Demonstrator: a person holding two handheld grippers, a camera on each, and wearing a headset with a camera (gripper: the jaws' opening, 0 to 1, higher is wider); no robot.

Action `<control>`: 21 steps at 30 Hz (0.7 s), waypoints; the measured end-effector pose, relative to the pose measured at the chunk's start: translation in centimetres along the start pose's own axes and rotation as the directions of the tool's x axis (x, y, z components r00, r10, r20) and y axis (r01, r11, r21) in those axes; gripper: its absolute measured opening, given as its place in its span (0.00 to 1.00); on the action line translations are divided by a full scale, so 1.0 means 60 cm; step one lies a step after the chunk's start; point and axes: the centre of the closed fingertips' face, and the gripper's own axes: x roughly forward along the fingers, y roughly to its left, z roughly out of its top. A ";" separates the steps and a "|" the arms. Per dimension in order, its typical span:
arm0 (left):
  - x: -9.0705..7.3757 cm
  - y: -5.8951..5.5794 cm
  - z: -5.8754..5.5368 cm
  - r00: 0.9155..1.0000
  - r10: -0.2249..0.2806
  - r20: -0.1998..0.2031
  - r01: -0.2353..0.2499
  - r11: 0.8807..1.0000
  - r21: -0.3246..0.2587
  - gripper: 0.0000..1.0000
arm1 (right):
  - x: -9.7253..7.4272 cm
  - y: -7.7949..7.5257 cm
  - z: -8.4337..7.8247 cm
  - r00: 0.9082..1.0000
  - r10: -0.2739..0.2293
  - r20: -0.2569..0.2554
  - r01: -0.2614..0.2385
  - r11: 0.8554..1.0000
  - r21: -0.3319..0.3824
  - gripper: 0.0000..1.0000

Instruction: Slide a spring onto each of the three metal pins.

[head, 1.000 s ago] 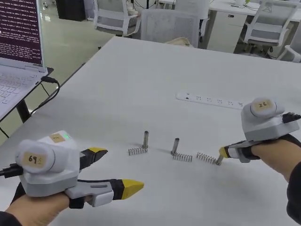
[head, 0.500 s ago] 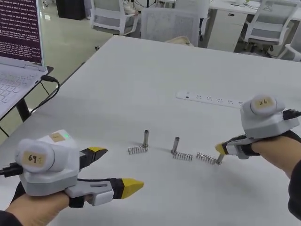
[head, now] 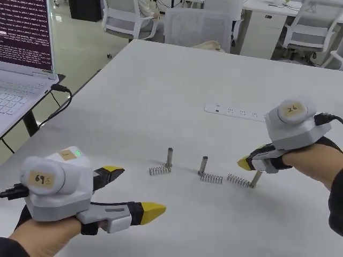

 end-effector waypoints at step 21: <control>-0.001 0.008 -0.003 1.000 0.008 -0.002 -0.008 1.000 -0.012 0.75 | 0.052 0.035 -0.030 0.979 0.095 -0.178 -0.122 0.981 -0.148 0.19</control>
